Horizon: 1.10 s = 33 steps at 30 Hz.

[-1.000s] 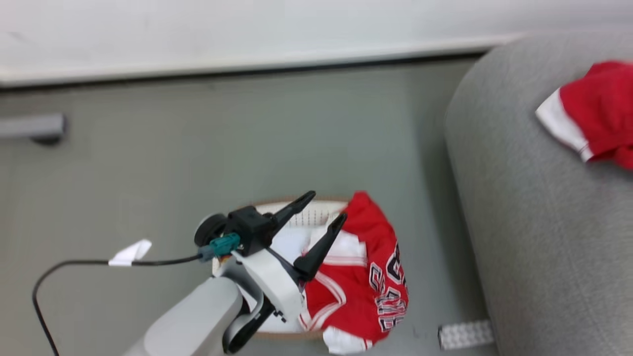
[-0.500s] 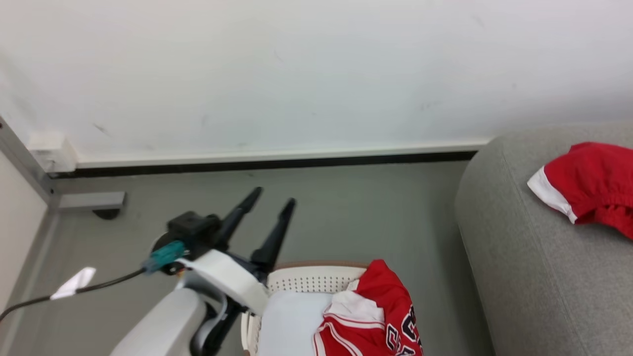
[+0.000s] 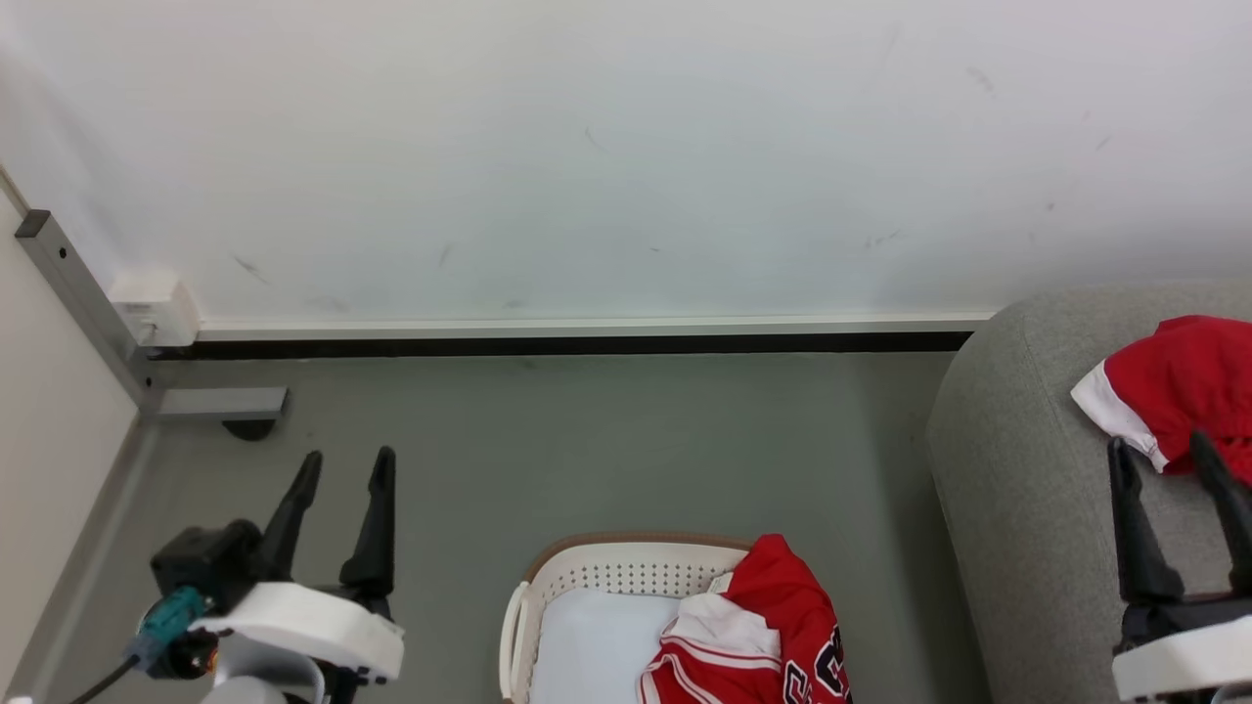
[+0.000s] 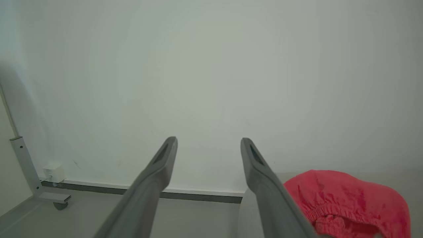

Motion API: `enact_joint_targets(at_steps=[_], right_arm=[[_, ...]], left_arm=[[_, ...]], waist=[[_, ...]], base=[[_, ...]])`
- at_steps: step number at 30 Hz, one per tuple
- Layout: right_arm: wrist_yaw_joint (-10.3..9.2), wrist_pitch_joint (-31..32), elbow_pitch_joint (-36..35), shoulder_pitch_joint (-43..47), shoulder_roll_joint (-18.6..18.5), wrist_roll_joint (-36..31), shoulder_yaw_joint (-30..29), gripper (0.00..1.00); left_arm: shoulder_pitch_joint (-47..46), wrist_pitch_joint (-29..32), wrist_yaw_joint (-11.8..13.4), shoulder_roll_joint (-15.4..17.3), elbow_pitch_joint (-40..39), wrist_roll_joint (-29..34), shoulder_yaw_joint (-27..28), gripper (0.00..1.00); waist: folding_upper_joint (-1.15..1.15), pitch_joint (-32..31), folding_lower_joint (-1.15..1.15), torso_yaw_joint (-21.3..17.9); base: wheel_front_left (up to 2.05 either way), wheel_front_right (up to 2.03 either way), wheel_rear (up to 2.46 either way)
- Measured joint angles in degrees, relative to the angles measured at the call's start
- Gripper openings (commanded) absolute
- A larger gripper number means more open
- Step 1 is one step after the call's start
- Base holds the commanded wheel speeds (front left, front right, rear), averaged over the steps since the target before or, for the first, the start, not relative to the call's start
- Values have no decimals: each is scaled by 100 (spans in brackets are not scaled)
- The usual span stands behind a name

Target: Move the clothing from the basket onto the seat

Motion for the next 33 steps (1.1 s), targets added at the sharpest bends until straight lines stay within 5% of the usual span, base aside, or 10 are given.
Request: enact_joint_targets(at_steps=[11,22,33], right_arm=[[0,-367,-178,965,764,-405,-136,100],[0,-375,-279,896,838,-581,-73,100],[0,-375,-257,875,849,-603,-15,100]], left_arm=[[864,0,-383,-671,-332,1144,940,100],[941,0,-832,-1157,-297,1681,1456,100],[928,0,-950,-1310,-160,1850,1627,100]], waist=[[0,-32,0,-13],[0,60,1,0],[0,27,1,-26]], base=[[0,0,0],[0,0,0],[0,0,0]])
